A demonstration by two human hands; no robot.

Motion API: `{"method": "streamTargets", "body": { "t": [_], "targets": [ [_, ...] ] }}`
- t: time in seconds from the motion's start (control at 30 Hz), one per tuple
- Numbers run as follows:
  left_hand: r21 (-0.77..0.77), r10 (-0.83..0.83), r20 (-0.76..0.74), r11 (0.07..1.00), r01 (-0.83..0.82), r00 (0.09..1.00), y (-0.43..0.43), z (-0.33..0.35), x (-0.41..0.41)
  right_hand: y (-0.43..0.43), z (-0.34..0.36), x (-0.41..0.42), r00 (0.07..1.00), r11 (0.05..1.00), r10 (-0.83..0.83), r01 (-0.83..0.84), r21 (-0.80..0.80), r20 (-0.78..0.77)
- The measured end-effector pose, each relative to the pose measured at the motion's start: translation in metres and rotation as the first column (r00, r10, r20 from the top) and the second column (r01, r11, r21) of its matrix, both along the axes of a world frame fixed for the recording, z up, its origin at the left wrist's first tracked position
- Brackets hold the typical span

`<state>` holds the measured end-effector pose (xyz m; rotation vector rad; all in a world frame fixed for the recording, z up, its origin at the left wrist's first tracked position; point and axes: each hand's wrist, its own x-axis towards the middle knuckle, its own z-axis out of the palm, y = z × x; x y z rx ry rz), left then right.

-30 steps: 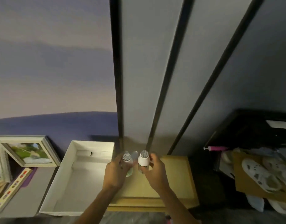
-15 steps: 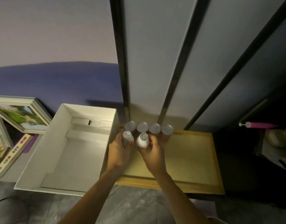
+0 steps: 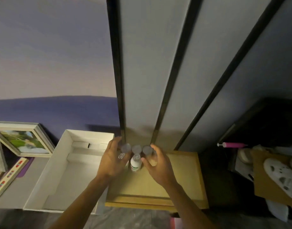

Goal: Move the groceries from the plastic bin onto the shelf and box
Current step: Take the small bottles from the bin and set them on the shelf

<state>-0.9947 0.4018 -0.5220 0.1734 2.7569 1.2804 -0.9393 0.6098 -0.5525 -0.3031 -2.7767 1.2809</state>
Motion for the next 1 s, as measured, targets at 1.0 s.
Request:
{"method": "streamTargets", "body": {
  "t": [1.0],
  "targets": [
    [-0.449, -0.157, -0.402, 0.892, -0.045, 0.902, -0.160, 0.461, 0.019, -0.079, 0.502, -0.005, 0.976, 0.869, 0.208, -0.155, 0.470, -0.063]
  ]
}}
